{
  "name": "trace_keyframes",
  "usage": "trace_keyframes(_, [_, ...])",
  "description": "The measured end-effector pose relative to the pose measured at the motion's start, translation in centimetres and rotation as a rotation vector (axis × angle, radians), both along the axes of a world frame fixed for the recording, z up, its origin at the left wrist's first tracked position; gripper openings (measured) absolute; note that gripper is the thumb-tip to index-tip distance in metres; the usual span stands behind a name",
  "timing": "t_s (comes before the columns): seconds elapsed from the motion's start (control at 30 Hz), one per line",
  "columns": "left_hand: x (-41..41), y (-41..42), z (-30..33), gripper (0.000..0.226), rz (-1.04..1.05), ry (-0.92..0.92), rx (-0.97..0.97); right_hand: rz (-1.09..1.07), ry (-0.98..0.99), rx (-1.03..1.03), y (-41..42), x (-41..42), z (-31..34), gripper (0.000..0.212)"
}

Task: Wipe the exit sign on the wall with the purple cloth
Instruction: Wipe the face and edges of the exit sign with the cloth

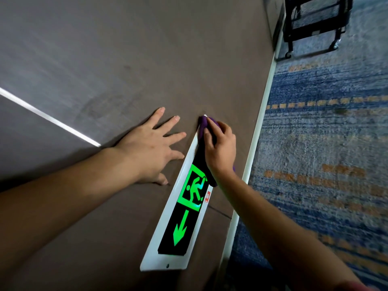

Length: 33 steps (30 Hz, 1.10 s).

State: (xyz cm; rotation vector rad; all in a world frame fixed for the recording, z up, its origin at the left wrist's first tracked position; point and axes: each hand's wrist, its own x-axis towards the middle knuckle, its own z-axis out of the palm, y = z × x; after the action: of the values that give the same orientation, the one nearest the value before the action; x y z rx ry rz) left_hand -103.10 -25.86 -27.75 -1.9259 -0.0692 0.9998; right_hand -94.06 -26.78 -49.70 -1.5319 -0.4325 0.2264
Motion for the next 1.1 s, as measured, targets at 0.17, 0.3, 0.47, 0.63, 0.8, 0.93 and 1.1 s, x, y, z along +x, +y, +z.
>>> trace_keyframes(0.17, [0.0,0.0,0.0,0.082,0.006,-0.012,-0.010,0.072,0.111,-0.218,-0.8,1.2,-6.0,0.043])
trace_keyframes(0.3, [0.0,0.0,0.0,0.081,0.013,-0.004,-0.009,0.113,0.136,-0.271,-0.9,0.8,-7.2,0.051])
trace_keyframes(0.47, [0.0,-0.1,0.0,0.081,0.008,-0.005,-0.014,-0.015,-0.112,-0.167,-0.1,0.2,-3.0,0.045])
trace_keyframes(0.63, [-0.1,0.4,0.0,0.084,-0.027,0.008,-0.011,-0.053,-0.222,-0.013,0.9,0.6,0.4,0.039])
trace_keyframes(0.8, [-0.2,0.6,-0.2,0.086,-0.019,0.005,-0.001,-0.052,-0.171,-0.104,0.4,0.9,-1.1,0.039])
trace_keyframes(0.93, [-0.2,0.8,-0.2,0.086,-0.024,-0.009,-0.012,0.024,-0.029,-0.202,0.0,0.9,-4.4,0.042])
trace_keyframes(1.1, [-0.5,0.8,-0.2,0.084,-0.038,0.000,0.005,0.111,0.119,-0.309,-0.9,1.0,-7.8,0.045])
